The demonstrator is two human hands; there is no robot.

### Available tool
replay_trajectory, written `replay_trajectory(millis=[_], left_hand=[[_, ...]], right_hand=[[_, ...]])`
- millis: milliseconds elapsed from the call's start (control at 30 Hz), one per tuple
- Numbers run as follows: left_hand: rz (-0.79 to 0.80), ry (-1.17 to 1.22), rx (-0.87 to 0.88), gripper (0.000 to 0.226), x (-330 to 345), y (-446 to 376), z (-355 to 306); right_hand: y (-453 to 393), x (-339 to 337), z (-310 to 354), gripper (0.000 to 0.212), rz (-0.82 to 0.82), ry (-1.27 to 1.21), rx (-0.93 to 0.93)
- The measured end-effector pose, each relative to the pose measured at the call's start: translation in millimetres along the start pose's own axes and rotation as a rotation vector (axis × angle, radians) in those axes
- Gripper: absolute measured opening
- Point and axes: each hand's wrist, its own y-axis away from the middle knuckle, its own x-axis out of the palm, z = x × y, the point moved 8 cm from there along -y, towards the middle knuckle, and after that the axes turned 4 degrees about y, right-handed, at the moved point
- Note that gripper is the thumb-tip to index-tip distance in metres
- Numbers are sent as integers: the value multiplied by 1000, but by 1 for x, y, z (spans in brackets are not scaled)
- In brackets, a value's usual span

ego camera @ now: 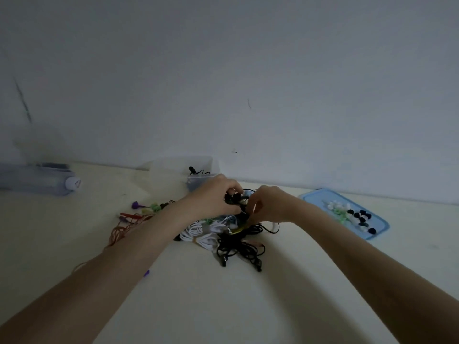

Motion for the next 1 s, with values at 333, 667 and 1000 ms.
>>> replay_trajectory(millis=[333,667,1000], left_hand=[[94,91,50,11,17,19,-11],[139,-145,118,36,23,43,-20],[23,946,-162,19,23,23,-63]], right_hand=[[39,-31,-8,13,-180,-91,-30],[53,8,15,16,-41,-53,-116],[81,-49,-49,11,-270,-1186,49]])
